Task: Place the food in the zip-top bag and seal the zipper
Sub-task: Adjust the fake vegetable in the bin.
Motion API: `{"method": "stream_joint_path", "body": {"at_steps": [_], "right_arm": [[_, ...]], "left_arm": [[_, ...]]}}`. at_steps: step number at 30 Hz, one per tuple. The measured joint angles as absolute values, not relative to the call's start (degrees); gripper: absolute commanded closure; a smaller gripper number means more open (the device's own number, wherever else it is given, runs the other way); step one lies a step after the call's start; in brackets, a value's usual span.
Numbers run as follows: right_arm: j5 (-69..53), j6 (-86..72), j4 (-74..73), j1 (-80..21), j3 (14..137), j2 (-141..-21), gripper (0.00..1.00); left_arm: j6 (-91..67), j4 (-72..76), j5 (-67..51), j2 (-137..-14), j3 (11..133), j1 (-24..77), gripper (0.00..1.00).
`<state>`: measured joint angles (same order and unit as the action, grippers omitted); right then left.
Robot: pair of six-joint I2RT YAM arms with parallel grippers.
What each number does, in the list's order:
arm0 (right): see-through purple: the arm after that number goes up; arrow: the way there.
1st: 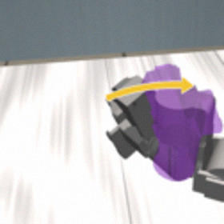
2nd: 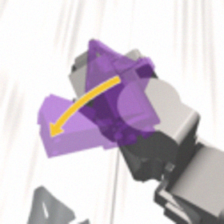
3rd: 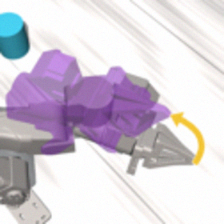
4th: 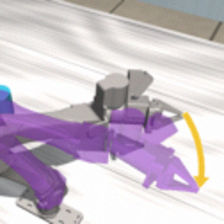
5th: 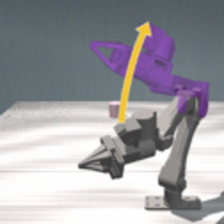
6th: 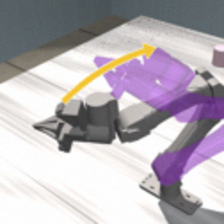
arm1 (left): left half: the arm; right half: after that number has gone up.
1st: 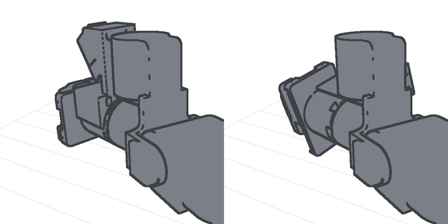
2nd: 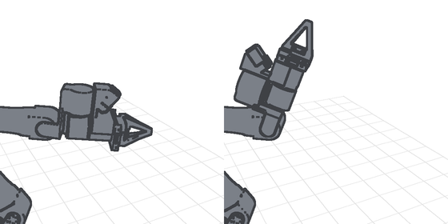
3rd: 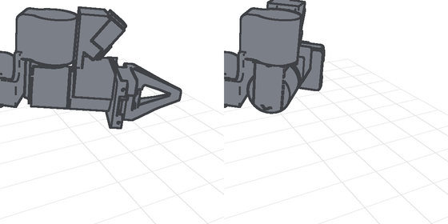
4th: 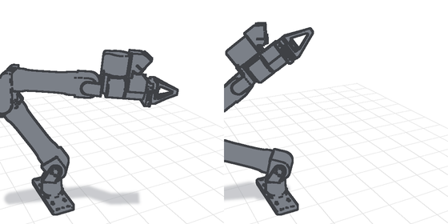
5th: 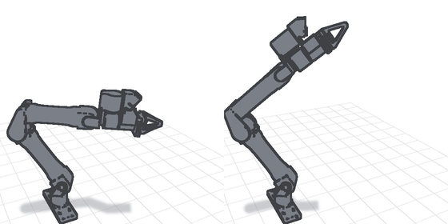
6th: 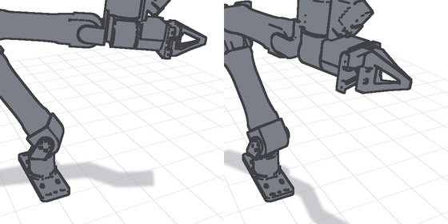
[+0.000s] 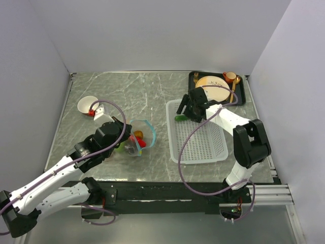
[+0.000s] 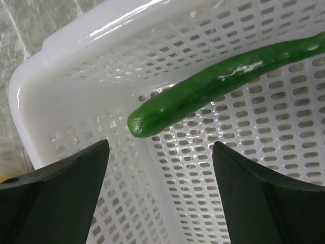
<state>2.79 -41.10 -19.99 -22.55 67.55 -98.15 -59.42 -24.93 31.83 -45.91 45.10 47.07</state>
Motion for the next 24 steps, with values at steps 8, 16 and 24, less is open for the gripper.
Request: {"method": "stream_joint_path", "body": {"at_steps": [8,16,24], "right_arm": [[2.7,-41.5,-20.2,-22.5,70.9,-101.3,0.11],[3.5,-42.2,-20.7,-22.5,75.6,-105.4,0.11],[3.6,-42.2,-21.6,-22.5,75.7,-106.2,0.19]], "left_arm": [[-59.2,-24.6,31.8,-47.2,45.1,47.1,0.94],[-59.2,-24.7,31.8,-47.2,45.1,47.1,0.94],[-59.2,-24.9,31.9,-46.6,45.1,47.1,0.93]]}}
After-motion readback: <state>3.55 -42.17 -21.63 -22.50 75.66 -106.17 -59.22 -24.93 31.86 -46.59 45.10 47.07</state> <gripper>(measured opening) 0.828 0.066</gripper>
